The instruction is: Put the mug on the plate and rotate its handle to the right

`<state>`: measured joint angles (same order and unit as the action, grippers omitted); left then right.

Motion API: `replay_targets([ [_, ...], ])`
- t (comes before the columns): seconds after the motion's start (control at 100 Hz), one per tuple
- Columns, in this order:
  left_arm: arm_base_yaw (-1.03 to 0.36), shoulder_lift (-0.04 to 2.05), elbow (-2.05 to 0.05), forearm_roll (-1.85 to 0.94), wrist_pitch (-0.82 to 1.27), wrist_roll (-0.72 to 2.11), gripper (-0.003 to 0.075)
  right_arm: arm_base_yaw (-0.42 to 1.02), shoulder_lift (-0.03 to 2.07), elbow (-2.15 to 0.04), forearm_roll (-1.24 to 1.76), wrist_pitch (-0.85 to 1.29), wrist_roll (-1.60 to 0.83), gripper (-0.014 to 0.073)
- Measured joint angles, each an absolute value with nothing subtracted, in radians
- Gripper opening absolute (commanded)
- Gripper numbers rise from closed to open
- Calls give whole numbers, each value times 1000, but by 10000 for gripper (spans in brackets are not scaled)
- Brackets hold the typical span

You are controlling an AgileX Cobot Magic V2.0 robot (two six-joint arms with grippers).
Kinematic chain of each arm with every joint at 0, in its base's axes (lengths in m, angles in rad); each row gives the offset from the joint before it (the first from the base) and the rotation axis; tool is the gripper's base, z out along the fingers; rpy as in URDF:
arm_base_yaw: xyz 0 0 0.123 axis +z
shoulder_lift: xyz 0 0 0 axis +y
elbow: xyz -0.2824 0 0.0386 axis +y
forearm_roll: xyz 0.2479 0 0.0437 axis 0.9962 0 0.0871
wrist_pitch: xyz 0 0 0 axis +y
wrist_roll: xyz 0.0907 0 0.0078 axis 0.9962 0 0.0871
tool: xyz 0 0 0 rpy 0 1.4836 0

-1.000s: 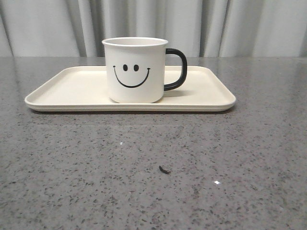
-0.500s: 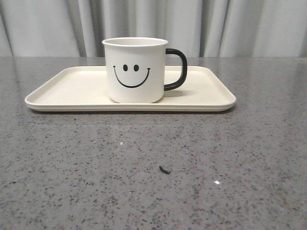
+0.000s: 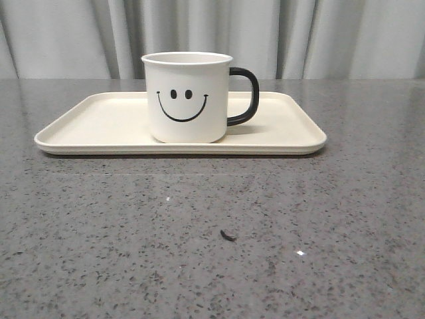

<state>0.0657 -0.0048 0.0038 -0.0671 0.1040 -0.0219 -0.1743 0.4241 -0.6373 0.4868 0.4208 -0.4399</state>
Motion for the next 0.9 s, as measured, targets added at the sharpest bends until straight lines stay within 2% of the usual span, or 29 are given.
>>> replay_targets([
  [0.9, 66, -5, 4, -67, 104, -22, -19, -141, 397, -630, 421, 423, -452, -89],
])
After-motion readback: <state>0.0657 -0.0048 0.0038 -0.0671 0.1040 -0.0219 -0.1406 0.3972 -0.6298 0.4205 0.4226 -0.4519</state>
